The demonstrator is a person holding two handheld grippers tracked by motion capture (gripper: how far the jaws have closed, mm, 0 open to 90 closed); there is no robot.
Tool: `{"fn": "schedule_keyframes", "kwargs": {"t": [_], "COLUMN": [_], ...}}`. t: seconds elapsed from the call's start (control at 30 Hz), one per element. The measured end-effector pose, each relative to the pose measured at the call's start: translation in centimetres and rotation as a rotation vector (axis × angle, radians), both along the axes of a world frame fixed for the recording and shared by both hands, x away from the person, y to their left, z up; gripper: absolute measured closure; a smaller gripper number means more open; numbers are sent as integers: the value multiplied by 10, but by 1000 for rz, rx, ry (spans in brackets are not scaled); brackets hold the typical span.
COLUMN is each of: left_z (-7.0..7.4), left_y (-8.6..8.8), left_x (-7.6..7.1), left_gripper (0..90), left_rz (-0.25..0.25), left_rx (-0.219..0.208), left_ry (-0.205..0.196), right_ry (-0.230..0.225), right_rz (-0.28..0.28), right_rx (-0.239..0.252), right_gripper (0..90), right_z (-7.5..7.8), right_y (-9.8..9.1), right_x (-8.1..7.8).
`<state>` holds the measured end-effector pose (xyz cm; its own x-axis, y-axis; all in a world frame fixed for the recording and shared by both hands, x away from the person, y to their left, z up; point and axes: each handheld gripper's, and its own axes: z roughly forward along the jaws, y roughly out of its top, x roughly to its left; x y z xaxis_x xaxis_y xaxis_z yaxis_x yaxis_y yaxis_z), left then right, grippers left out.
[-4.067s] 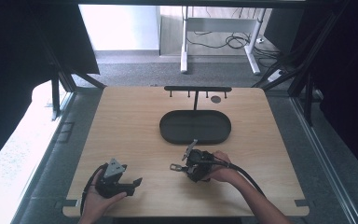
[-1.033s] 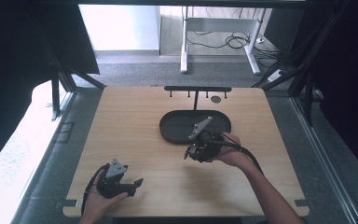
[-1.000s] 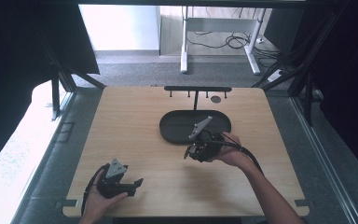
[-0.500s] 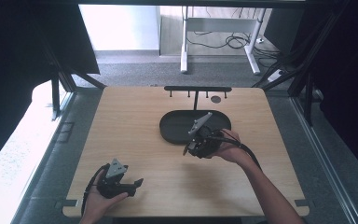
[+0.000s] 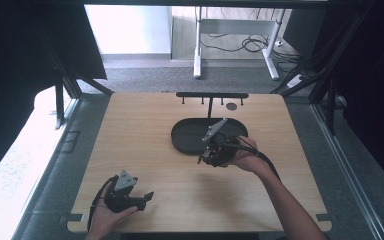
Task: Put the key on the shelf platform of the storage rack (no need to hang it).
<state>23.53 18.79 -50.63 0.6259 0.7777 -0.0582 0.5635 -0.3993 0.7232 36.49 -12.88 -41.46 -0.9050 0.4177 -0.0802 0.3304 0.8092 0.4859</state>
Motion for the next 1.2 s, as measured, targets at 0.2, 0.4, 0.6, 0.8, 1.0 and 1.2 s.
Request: {"fn": "schedule_keyframes", "kwargs": {"t": [0.2,0.4,0.6,0.8,1.0,1.2], "left_z": [-1,-1,-2,-2,-3,-5], "left_y": [0,0,-2,-1,-1,-3], "left_x": [0,0,0,1,1,2], "left_gripper": [221,220,218,217,216,216], "left_rz": [-2,-3,-8,-5,-7,-7], "left_rx": [3,5,11,13,15,19], "left_ry": [4,3,9,12,18,26], "right_ry": [-3,0,-2,-3,-4,-8], "right_rz": [8,1,2,3,0,3], "right_rx": [5,1,-2,-1,-3,-7], "right_gripper": [494,494,493,494,493,493], "right_z": [1,-1,-2,-2,-2,-4], "right_y": [3,4,4,3,3,4], "right_x": [2,4,5,6,6,6]}}
